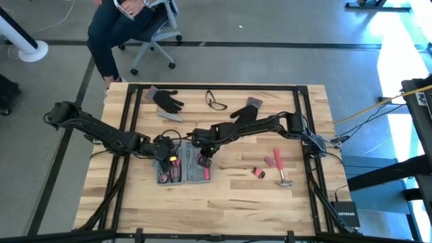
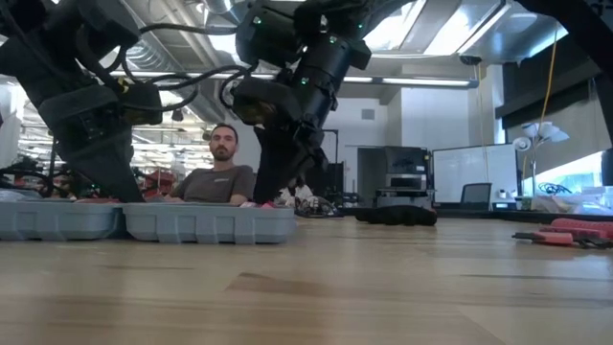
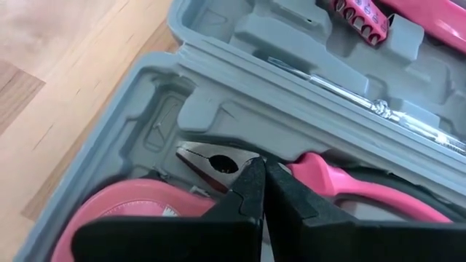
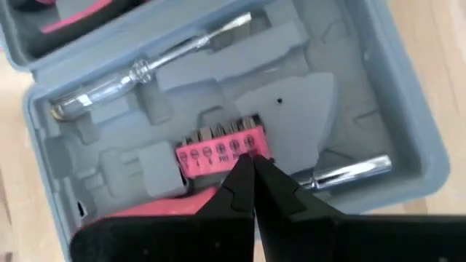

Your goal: Prefit tool cases

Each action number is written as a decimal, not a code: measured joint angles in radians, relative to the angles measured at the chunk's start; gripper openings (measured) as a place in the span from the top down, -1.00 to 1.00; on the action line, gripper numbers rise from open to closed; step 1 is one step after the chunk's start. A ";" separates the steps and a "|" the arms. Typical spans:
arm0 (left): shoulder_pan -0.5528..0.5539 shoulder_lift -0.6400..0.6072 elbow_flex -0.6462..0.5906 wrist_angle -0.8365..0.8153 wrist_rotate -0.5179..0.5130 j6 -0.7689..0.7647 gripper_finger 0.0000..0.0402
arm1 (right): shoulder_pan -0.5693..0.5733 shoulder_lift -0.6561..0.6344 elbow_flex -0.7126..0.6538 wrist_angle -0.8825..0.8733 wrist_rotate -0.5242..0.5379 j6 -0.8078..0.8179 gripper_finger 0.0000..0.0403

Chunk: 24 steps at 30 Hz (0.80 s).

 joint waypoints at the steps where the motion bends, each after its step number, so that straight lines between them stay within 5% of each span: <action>1: 0.000 0.000 0.000 0.000 0.000 -0.005 1.00 | 0.000 0.000 0.000 -0.001 0.005 0.000 1.00; 24: 0.000 0.000 -0.001 0.000 -0.014 -0.007 1.00 | 0.000 -0.013 0.029 0.009 -0.004 -0.008 1.00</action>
